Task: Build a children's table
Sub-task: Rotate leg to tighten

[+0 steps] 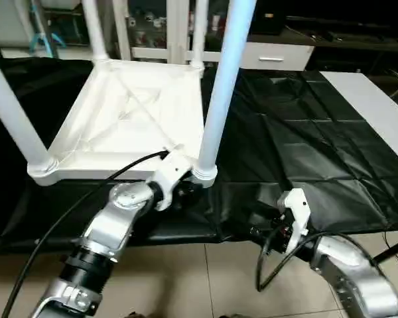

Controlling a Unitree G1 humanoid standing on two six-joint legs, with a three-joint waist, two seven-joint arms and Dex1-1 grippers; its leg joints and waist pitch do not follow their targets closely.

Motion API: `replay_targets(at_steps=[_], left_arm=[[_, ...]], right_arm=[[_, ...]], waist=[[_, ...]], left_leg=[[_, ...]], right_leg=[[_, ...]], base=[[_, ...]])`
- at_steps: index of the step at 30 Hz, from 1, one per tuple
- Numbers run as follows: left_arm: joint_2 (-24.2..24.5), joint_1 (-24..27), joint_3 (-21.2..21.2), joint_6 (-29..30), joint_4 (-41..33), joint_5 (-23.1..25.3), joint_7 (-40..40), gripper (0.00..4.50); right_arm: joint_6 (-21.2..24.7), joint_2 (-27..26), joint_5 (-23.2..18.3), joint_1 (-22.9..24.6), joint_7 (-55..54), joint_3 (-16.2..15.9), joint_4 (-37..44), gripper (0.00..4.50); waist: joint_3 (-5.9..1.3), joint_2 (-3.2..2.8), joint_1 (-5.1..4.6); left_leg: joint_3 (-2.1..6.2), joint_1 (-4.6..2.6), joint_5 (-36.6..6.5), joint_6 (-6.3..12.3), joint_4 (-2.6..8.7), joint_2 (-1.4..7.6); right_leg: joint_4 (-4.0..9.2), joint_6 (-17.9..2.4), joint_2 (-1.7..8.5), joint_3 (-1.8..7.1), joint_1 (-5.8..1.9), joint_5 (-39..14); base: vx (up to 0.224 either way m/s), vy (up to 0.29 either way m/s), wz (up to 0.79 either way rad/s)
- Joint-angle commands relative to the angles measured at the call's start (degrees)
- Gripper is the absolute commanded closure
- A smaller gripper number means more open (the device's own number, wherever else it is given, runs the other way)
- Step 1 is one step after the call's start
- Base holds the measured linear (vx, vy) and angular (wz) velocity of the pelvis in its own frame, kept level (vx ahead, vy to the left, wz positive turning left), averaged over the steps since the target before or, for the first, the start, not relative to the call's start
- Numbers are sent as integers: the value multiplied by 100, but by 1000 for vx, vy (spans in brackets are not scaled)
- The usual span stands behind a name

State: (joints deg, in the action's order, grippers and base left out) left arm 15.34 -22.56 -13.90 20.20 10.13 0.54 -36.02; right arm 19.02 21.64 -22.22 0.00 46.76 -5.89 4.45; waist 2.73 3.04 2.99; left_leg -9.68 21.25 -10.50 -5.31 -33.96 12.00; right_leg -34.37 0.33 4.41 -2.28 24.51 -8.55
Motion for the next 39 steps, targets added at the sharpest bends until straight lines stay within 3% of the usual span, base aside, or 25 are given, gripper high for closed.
replay_targets(at_steps=[1,9,14,16,18,19,21,22,23,24,25,26,27,28,29,30,31,32,33,34,35,36,37,38,39], left_arm=[[-26,261,152,-52,-480,-207,-2,228],[-474,1773,1725,-551,-1953,-329,1682,228],[-635,2279,1884,-780,-2407,-171,2118,228],[-706,2317,1826,-653,-2465,-107,2311,228],[-742,2267,1774,-661,-2398,-77,2391,228],[-779,2213,1751,-705,-2334,-35,2436,228],[-800,2163,1734,-737,-2282,-3,2462,228],[-804,2142,1727,-730,-2266,1,2466,228],[-818,2125,1723,-758,-2254,8,2479,228],[-834,2104,1722,-791,-2245,12,2512,228],[-838,2099,1722,-797,-2245,12,2527,228],[-838,2097,1724,-799,-2242,14,2532,228],[-857,2095,1743,-809,-2237,13,2576,228],[-859,2094,1746,-807,-2236,11,2580,228],[-879,2075,1780,-818,-2211,6,2676,228],[-898,2069,1805,-830,-2200,0,2739,228],[-916,2055,1833,-761,-2210,55,2857,228],[-910,2046,1835,-773,-2209,84,2882,228],[-829,2037,1783,-742,-2235,230,2905,228],[-768,2031,1743,-724,-2252,333,2916,228],[-759,2068,1714,-741,-2279,331,2882,228],[-759,2098,1698,-752,-2290,344,2883,228],[-780,2137,1700,-784,-2303,318,2893,228],[-827,2174,1735,-811,-2334,264,2924,228],[-884,2239,1797,-798,-2393,230,2994,228]], right_arm=[[160,88,-56,-35,82,65,114,125],[2,-792,667,-409,-2406,800,-365,125],[-51,-1225,880,-238,-3122,897,-17,125],[-272,-1361,955,-150,-3187,838,113,125],[-413,-1441,907,-105,-3120,788,166,125],[-505,-1487,920,-107,-3101,735,179,125],[-532,-1531,916,-135,-3116,710,172,125],[-507,-1538,901,-155,-3117,707,163,125],[-505,-1544,900,-186,-3114,691,154,125],[-488,-1555,894,-235,-3139,665,144,125],[-476,-1561,889,-249,-3158,658,142,125],[-472,-1561,884,-254,-3156,655,137,125],[-470,-1550,898,-272,-3121,637,123,125],[-471,-1548,902,-274,-3119,635,122,125],[-517,-1512,951,-314,-3078,622,87,125],[-540,-1496,955,-329,-3064,626,68,125],[-579,-1469,961,-357,-3039,629,44,125],[-596,-1459,966,-369,-3028,629,34,125],[-603,-1466,943,-375,-3016,659,26,125],[-605,-1473,924,-377,-3009,681,21,125],[-622,-1470,903,-367,-3002,695,17,125],[-633,-1468,888,-362,-2999,702,11,125],[-639,-1463,874,-354,-2997,703,12,125],[-643,-1459,869,-360,-2992,698,8,125],[-677,-1440,859,-376,-2974,692,0,125]], waist=[[-334,-10,45],[-292,19,14],[-296,-25,29],[-308,16,111],[-317,48,253],[-322,65,350],[-282,19,378],[-246,-38,313],[-296,-115,157],[-292,-152,5],[-290,-240,-144],[-285,-274,-177],[-254,-247,-230],[-224,-198,-229],[-260,81,19],[-270,116,186],[-290,70,57],[-245,61,6],[-140,90,-21],[-166,-57,-95],[-297,-335,-384],[-265,-478,-336],[-208,-543,-403],[-225,-550,-378],[-242,-537,-351]], left_leg=[[2,14,-1685,204,430,74],[-7,-25,-1983,94,445,58],[-16,-47,-2318,62,450,29],[-88,23,-2005,527,367,-29],[-19,118,-1501,884,143,-44],[113,205,-1172,1064,-99,-12],[307,267,-1074,1132,-198,76],[270,158,-1321,1223,79,37],[105,-125,-1548,1434,332,-62],[78,-233,-1668,1623,433,-112],[40,-260,-1704,1819,618,-105],[29,-248,-1568,1930,687,-105],[93,-243,-1278,2214,739,-10],[69,-248,-1257,2266,736,51],[-67,-10,-2119,1465,103,-122],[149,31,-2180,1090,-611,-85],[847,505,-1348,364,-1287,-124],[928,500,-1151,71,-1278,-139],[796,328,-1276,-125,-555,-154],[748,114,-1512,-112,-134,-210],[926,-77,-2918,-664,452,191],[1051,-52,-3276,-1180,577,249],[1227,-59,-3058,-1341,716,483],[1327,-135,-2792,-1099,771,799],[1374,-169,-2516,-869,784,915]], right_leg=[[468,-766,240,140,-309,-2059],[546,-501,193,113,-216,-2641],[582,-224,181,128,-154,-2727],[667,-208,441,289,-208,-3122],[810,-69,838,534,-306,-3714],[906,-45,1216,773,-379,-4145],[952,-259,1369,852,-344,-4314],[872,-360,997,597,-252,-4137],[635,-406,409,241,-100,-3400],[477,-399,135,50,-17,-2886],[45,-406,-140,-285,-1,-1884],[-229,-372,-194,-390,31,-1470],[-437,-202,-117,-489,-5,-945],[-375,-142,-22,-482,-7,-816],[573,-129,1197,338,-206,-1879],[973,-365,1975,897,-285,-2750],[904,-709,2278,974,-607,-3483],[887,-764,2109,630,-610,-3753],[759,-974,1264,-5,-491,-3968],[541,-982,714,-338,-394,-3813],[-87,-670,-42,-340,-242,-1102],[-247,-655,-43,-304,-249,-385],[-319,-624,-49,-314,-258,-83],[-541,-435,-41,-313,-100,-554],[-619,-394,-14,-286,-46,-842]], base=[[0,0,0],[0,0,0],[0,0,0],[0,0,0],[0,0,0],[-13,96,-1],[-12,154,-5],[-14,189,-1],[-33,215,5],[-33,215,5],[-45,242,9],[-40,205,4],[-40,205,4],[-46,140,-4],[-28,62,-3],[-62,172,0],[-55,258,-30],[-93,396,-45],[-59,286,-49],[-84,229,3],[-75,216,30],[-75,216,30],[-62,197,11],[-54,102,1],[-54,102,1]])
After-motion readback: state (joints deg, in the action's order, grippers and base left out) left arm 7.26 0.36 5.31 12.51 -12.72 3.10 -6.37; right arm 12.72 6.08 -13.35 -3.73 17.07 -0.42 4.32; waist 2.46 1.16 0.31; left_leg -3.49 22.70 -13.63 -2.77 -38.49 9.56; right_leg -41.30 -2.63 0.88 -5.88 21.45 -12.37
